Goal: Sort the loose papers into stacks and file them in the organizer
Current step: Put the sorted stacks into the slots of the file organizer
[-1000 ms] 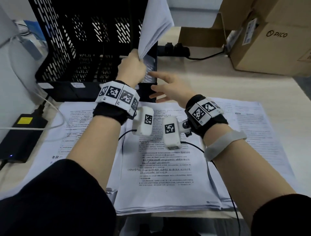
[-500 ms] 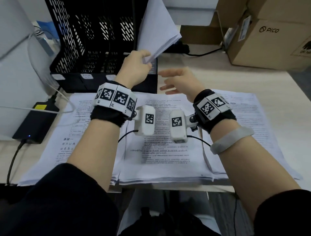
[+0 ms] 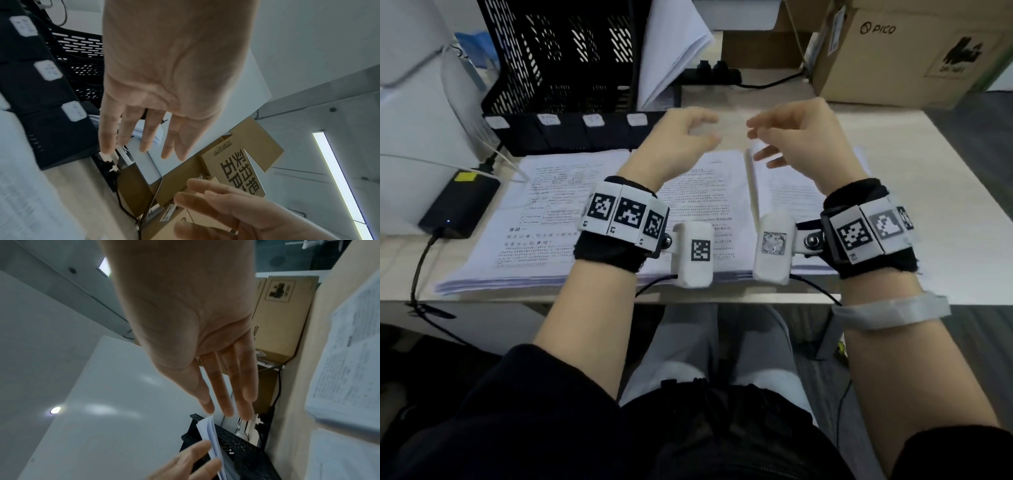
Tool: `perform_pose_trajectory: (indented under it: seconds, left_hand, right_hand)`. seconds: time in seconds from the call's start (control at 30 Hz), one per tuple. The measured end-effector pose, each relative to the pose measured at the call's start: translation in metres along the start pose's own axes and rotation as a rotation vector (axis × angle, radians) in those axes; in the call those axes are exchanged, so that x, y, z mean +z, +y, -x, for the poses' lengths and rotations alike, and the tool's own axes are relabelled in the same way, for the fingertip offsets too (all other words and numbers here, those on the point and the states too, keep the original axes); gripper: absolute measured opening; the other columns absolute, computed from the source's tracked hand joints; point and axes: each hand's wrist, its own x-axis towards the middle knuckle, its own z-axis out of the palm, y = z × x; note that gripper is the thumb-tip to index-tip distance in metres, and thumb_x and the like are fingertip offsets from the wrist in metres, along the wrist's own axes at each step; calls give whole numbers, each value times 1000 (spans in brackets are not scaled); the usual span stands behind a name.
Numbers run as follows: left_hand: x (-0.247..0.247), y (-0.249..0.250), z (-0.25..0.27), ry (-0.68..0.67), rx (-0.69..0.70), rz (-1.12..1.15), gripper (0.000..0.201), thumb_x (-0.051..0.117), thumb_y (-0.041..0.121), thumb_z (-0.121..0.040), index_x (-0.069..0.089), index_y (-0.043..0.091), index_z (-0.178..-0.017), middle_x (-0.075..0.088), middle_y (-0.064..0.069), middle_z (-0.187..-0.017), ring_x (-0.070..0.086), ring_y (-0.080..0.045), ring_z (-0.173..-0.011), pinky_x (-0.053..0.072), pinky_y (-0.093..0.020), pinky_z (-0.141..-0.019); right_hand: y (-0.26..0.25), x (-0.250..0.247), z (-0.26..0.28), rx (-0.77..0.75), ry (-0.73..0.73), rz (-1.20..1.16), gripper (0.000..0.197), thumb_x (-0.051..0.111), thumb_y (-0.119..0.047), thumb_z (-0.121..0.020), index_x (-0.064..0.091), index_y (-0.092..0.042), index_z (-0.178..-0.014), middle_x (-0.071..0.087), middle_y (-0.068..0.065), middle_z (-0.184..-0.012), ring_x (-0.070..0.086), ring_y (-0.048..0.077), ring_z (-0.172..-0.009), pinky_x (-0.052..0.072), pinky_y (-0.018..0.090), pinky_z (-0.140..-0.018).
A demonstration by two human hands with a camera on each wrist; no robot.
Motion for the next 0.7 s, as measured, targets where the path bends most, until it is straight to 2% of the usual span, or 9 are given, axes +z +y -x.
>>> perform_pose_trajectory:
  seconds: [0.17,0.33,0.43,0.57,0.63,0.7]
  left_hand:
    - [32,-3,22,-152,-74,1,32,49,24,-97,55,17,-128,56,-3,-129,53,-14,-115,45,-35,-100]
    - [68,-4,35,-236,-105,13,30,47,20,-98,57,15,-126,58,-4,-118,51,-13,-104,44,-31,-92]
    - [90,-3,41,-269,-117,-10,33,50,23,-96,56,15,-128,59,-4,-125,53,-12,-111,42,-30,-98]
    - [117,-3,46,-282,-126,-53,39,57,24,-93,54,12,-130,54,-6,-136,48,-15,-127,37,-30,-107]
    - [128,-3,48,-278,-133,-95,41,58,23,-92,52,12,-132,49,-6,-141,48,-17,-128,38,-24,-99]
    - [137,-2,48,-266,-160,-145,42,58,24,-92,52,12,-132,48,-7,-141,51,-20,-124,38,-23,-92]
  right_hand:
    - [27,-13,36,-1,66,-34,20,55,-8,-88,71,-10,-102,72,5,-95,72,17,-72,57,25,-65]
    - [62,-25,67,79,171,-142,20,55,-6,-86,71,-7,-98,73,9,-87,71,20,-67,55,26,-63]
    - [80,-32,86,120,246,-180,15,57,-8,-87,70,-2,-89,72,11,-75,68,20,-57,53,28,-58]
    - [99,-43,106,210,288,-221,21,60,-11,-87,67,-5,-69,66,6,-54,60,13,-43,48,19,-46]
    - [107,-50,115,292,263,-230,30,60,-19,-89,66,-6,-63,63,3,-45,58,12,-39,45,17,-41]
    - [114,-59,123,428,187,-233,40,58,-28,-92,64,-4,-60,59,3,-40,54,12,-33,41,15,-36]
